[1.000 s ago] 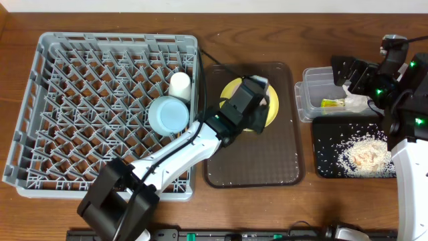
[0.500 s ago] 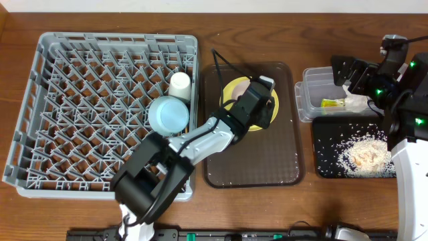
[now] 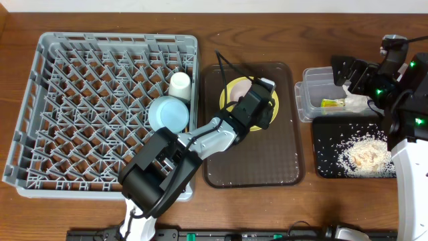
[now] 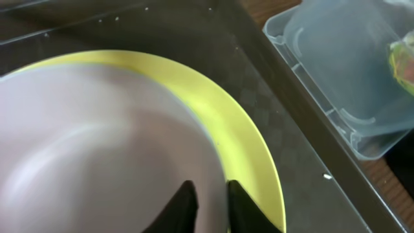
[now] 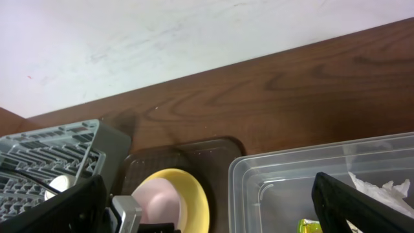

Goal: Sort waste into correct bins and load items into the dishwasher rack
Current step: 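Grasp the pink bowl and lift it toward the dish rack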

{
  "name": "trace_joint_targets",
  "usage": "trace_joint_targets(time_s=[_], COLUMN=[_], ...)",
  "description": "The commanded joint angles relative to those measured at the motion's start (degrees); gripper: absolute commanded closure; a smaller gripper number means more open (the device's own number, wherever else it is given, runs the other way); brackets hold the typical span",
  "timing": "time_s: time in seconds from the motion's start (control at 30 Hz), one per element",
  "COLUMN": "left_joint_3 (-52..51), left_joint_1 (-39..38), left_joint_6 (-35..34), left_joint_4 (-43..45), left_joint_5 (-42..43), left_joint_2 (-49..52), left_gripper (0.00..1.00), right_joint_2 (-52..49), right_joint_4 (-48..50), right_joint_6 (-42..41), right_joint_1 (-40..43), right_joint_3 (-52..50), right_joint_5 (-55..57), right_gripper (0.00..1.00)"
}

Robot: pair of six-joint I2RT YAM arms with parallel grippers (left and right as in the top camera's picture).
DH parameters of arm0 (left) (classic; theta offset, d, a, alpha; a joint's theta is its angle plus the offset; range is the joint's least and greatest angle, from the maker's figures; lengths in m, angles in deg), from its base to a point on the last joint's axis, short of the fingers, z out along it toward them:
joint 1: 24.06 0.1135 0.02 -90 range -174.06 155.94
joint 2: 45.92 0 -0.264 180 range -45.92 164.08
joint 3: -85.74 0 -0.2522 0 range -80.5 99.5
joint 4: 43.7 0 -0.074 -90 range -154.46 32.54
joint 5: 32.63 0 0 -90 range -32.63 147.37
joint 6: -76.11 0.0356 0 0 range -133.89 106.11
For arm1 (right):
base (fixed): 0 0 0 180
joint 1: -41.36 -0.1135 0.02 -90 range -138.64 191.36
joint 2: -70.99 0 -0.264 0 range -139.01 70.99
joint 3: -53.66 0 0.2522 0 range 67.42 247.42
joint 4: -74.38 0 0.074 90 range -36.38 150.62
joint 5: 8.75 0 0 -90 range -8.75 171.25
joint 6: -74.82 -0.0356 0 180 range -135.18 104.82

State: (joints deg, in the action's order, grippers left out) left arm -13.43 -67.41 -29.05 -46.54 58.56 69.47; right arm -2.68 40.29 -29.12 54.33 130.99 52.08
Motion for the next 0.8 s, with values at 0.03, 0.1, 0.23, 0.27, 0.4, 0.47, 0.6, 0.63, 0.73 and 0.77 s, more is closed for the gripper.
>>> trace_joint_targets(time_s=[0.03,0.1,0.23,0.27,0.4,0.47,0.6,0.63,0.73,0.77], left_joint_3=[0.3,0.3,0.3,0.3,0.3,0.3,0.3,0.3,0.3,0.3], left_joint_1=[-0.1,-0.1,-0.1,-0.1,0.3,1.4,7.1,9.5,18.2,21.3], left_joint_6=[0.6,0.6,0.5,0.5,-0.1,-1.9,-3.4,-3.8,-9.6,-11.9], left_joint_4=[0.1,-0.4,-3.0,-4.4,-13.6,-18.4,-25.8,-26.9,-28.0,-28.0], left_joint_5=[-1.0,-1.0,-1.0,-0.8,-0.8,-0.4,4.3,7.8,23.5,29.2], left_joint_2=[-0.7,-2.3,-7.9,-9.9,-20.0,-25.2,-35.5,-37.7,-42.5,-43.4], left_gripper=[0.88,0.92,0.94,0.94,0.94,0.94,0.94,0.94,0.94,0.94], right_joint_2=[0.0,0.0,0.0,0.0,0.0,0.0,0.0,0.0,0.0,0.0], right_joint_4=[-0.1,-0.1,-0.1,-0.1,-0.1,-0.1,-0.1,-0.1,-0.1,-0.1], right_joint_6=[0.9,0.9,0.9,0.9,0.9,0.9,0.9,0.9,0.9,0.9], right_joint_1=[0.3,0.3,0.3,0.3,0.3,0.3,0.3,0.3,0.3,0.3], right_joint_3=[0.1,0.1,0.1,0.1,0.1,0.1,0.1,0.1,0.1,0.1], right_joint_5=[-0.7,-0.7,-0.7,-0.7,-0.7,-0.7,-0.7,-0.7,-0.7,-0.7], right_gripper=[0.01,0.01,0.01,0.01,0.01,0.01,0.01,0.01,0.01,0.01])
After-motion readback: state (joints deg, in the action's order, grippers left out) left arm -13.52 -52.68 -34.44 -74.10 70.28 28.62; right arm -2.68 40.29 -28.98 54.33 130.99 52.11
